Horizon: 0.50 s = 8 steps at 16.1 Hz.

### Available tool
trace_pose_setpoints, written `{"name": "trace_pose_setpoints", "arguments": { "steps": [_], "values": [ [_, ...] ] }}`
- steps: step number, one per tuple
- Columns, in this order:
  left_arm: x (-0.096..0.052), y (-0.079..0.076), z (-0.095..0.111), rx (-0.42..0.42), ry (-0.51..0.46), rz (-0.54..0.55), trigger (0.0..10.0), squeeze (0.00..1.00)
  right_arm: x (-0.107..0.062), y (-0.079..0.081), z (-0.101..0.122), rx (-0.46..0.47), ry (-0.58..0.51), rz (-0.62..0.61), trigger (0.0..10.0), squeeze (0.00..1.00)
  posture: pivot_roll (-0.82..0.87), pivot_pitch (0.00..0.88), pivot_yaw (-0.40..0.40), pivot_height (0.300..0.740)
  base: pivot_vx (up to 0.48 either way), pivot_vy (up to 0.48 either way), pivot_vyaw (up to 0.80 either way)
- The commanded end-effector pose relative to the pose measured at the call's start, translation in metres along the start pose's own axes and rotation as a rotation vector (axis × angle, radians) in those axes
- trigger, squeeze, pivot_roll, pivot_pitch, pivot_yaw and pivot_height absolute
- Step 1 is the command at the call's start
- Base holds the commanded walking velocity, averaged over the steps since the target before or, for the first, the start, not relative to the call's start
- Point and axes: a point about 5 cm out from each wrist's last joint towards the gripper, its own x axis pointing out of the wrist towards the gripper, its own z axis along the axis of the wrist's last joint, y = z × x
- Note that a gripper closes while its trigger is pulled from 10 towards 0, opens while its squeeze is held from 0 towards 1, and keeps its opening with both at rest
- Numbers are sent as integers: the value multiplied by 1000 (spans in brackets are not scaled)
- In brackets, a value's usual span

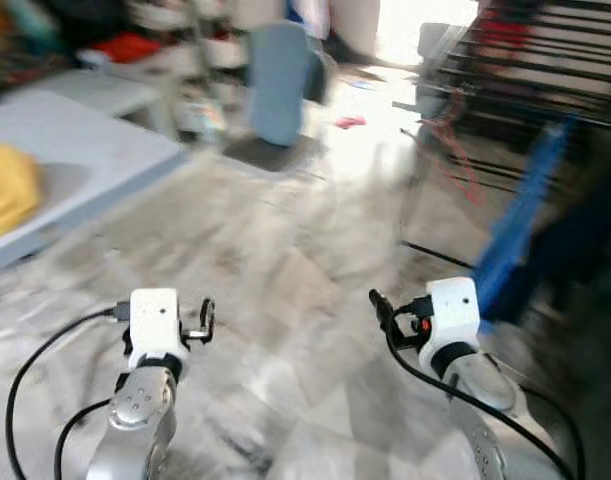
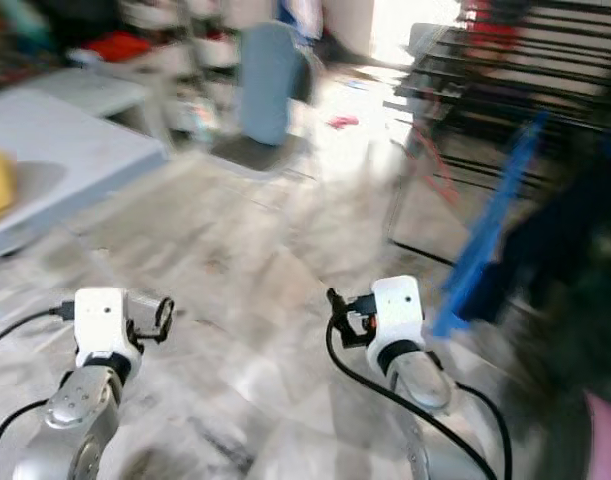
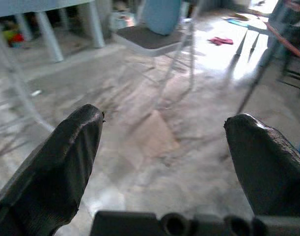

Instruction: Hang hanger

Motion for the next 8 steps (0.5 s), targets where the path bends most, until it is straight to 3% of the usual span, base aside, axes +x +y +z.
{"name": "trace_pose_setpoints", "arguments": {
  "steps": [1, 8],
  "values": [
    [-1, 2, -1, 13, 6, 17, 10000, 0, 0, 0, 3, 4, -15, 3, 10000, 0, -50, 0, 37, 740, 0, 0, 800],
    [4, 1, 1, -12, 2, 34, 10000, 0, 7, 4, 8, -26, -35, 49, 10000, 0, -42, 0, 30, 740, 0, 0, 800]
  ]
}}
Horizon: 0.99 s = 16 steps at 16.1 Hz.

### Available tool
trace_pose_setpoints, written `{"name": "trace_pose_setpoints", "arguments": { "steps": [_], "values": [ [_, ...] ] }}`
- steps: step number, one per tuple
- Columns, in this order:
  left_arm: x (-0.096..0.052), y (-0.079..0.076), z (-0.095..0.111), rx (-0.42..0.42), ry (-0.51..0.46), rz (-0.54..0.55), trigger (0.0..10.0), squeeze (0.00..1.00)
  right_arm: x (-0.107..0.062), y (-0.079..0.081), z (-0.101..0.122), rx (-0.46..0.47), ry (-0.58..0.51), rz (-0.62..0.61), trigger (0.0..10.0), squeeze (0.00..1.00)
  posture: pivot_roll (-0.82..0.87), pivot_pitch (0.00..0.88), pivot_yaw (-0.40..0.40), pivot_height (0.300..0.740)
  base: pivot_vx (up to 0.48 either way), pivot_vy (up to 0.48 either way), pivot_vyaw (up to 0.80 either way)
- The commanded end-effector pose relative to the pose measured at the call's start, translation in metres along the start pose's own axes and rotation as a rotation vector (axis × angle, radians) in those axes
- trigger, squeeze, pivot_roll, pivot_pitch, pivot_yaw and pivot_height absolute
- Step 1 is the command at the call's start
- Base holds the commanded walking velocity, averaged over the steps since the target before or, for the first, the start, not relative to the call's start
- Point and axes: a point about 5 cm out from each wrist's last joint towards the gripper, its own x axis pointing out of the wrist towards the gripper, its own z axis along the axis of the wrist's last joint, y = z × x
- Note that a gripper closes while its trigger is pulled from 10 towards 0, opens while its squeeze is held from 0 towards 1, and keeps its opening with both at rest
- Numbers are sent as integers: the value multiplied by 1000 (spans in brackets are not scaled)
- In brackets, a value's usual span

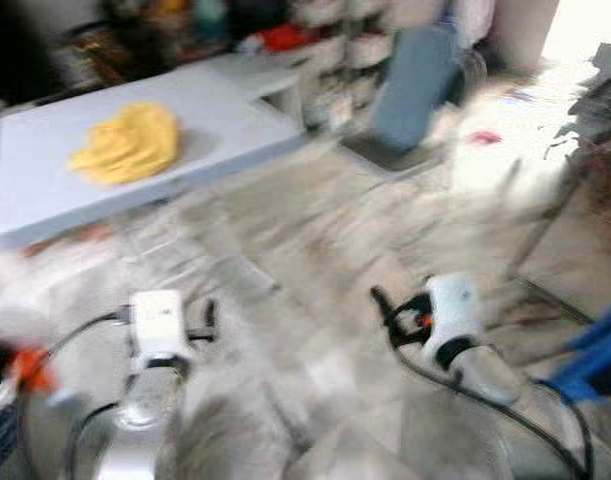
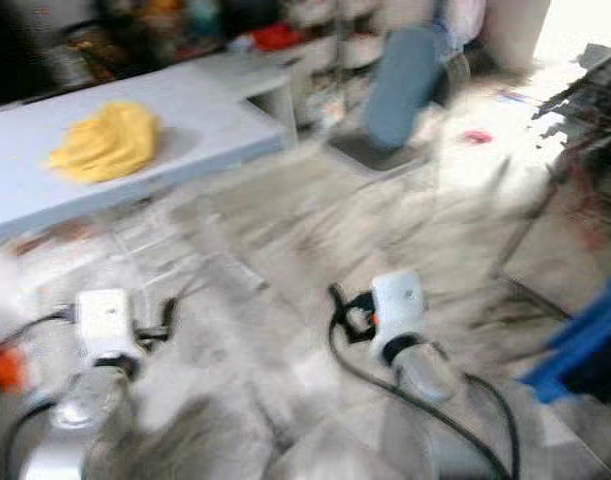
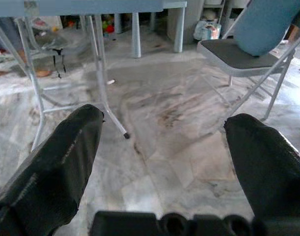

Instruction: Hang hanger

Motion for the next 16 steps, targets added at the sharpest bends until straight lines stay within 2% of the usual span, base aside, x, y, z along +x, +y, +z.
{"name": "trace_pose_setpoints", "arguments": {
  "steps": [1, 5, 9, 15, 16],
  "values": [
    [2, 4, 5, 3, -18, 18, 10000, 0, 4, 5, 7, 2, -27, 26, 10000, 0, -44, 0, 28, 740, 0, 0, 800],
    [-3, 2, 5, -17, -33, -27, 10000, 0, 2, 5, 5, 3, -26, 34, 10000, 0, -46, 0, 30, 740, 0, 0, 800],
    [-4, 1, 5, -39, -38, -56, 10000, 0, 2, 12, 7, -10, -36, 71, 10000, 0, -51, 0, 28, 740, 0, 0, 800],
    [-6, -1, 6, -58, -51, -77, 10000, 0, 0, 9, 8, -4, -37, 80, 10000, 0, -56, 0, 26, 740, 0, 0, 800],
    [-7, -1, 7, -59, -54, -79, 10000, 0, 0, 11, 8, 16, -39, 78, 10000, 0, -55, 0, 27, 740, 0, 0, 0]
  ]
}}
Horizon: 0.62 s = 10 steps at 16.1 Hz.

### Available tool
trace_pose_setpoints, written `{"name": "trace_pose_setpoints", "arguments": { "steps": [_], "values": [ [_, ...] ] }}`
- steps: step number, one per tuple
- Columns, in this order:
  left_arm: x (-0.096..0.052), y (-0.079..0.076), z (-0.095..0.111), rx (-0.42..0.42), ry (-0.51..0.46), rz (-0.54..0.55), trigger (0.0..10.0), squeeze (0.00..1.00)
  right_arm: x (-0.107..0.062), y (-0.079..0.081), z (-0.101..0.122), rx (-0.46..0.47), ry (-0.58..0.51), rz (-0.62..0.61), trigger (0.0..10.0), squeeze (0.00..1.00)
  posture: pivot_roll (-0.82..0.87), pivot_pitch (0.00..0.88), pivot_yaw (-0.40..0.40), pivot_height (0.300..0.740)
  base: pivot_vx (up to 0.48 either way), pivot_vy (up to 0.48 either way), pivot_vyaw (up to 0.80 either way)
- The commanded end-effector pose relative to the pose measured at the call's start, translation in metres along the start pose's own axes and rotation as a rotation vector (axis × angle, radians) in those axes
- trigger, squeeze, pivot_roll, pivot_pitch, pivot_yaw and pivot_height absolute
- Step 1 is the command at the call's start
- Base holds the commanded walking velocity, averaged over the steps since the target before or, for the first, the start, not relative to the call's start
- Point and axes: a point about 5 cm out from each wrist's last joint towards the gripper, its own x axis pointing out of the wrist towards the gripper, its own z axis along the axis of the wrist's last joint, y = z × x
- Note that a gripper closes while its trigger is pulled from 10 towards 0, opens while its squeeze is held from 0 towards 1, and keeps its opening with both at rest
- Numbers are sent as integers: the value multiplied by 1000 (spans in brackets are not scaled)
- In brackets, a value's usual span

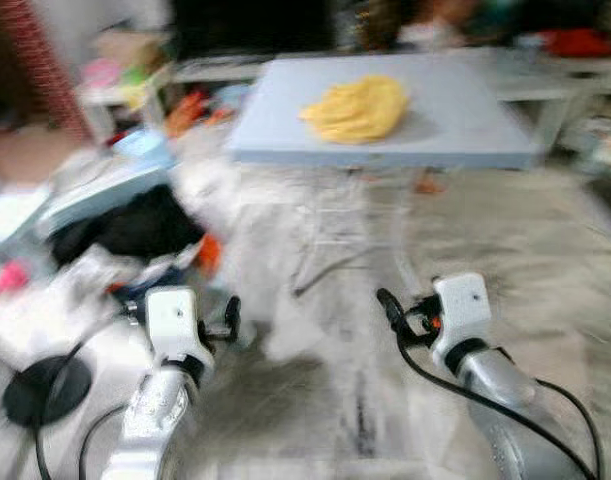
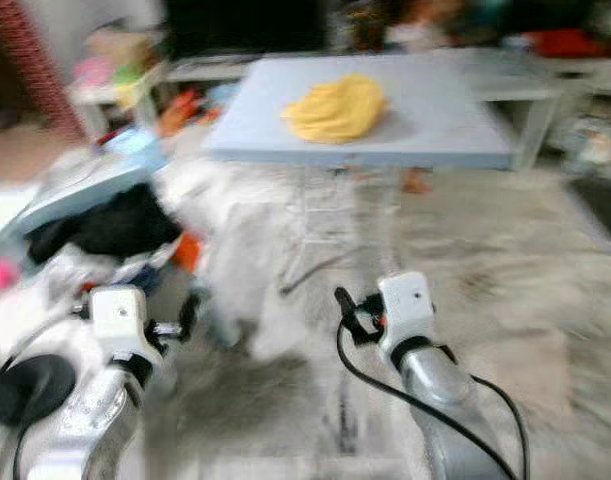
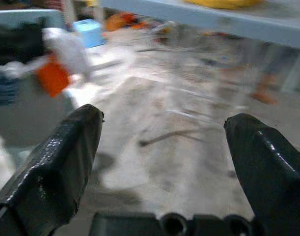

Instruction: Hang hanger

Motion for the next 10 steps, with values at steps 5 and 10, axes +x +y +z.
{"name": "trace_pose_setpoints", "arguments": {
  "steps": [5, 10],
  "values": [
    [0, 2, 6, -21, -22, -3, 10000, 0, -1, 4, 9, 16, -49, 32, 10000, 0, -55, 0, 24, 740, 176, 0, 0],
    [1, -1, 6, -26, -24, -19, 10000, 0, 0, 4, 9, 0, -56, 37, 10000, 0, -55, 0, 23, 740, 337, 0, 568]
  ]
}}
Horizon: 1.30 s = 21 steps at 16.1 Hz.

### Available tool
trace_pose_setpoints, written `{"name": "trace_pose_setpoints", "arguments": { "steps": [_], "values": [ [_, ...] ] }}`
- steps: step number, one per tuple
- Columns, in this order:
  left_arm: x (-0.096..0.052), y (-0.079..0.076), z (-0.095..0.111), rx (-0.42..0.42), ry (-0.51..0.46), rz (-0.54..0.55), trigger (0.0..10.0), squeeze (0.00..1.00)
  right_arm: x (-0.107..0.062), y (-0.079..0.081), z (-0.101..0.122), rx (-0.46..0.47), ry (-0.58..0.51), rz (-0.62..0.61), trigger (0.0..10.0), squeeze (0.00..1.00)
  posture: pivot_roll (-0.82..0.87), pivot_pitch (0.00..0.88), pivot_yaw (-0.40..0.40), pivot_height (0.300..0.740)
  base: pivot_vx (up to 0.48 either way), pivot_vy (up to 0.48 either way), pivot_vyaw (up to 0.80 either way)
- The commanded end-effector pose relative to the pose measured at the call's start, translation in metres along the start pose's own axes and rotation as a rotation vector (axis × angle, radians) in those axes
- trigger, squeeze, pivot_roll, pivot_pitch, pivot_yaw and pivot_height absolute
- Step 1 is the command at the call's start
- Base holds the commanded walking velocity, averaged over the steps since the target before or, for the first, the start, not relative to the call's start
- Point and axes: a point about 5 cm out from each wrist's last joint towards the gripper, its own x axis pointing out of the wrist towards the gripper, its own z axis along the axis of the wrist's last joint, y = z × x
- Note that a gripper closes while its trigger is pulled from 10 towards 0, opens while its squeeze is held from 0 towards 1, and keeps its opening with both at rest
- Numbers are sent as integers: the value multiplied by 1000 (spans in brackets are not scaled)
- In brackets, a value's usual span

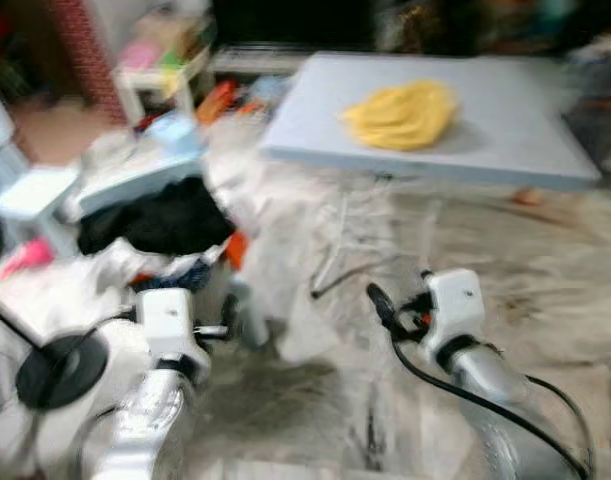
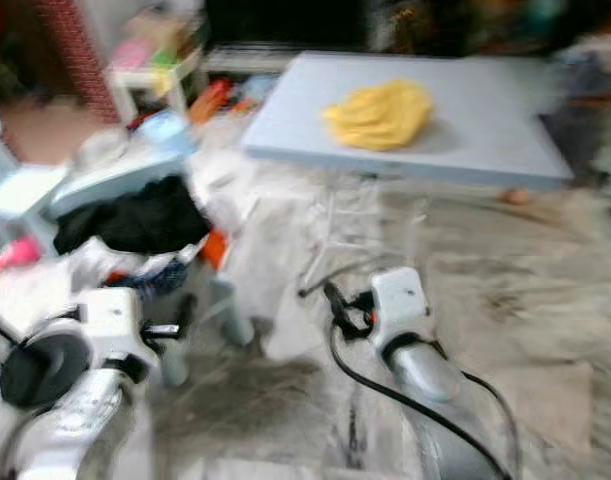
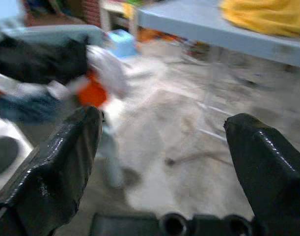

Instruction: Hang hanger

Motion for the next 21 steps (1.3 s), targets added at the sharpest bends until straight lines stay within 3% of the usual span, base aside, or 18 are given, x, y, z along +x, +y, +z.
{"name": "trace_pose_setpoints", "arguments": {
  "steps": [1, 13, 17, 21],
  "values": [
    [2, -7, 4, -13, -18, -30, 10000, 0, -4, -6, 0, -11, 0, -20, 10000, 0, -55, 0, 20, 740, 364, 0, 0],
    [4, -10, 3, -24, -11, -44, 10000, 0, -1, -6, 2, 4, -11, -26, 10000, 0, -59, 0, 21, 740, 373, 0, 0],
    [4, -10, 2, -25, -3, -47, 10000, 0, -1, -6, 1, 3, -8, -33, 10000, 0, -58, 0, 23, 740, 395, 0, -600],
    [4, -10, 0, -27, 10, -33, 10000, 0, -2, -6, 0, -1, -5, -31, 10000, 0, -57, 0, 20, 740, 65, 0, 0]
  ]
}}
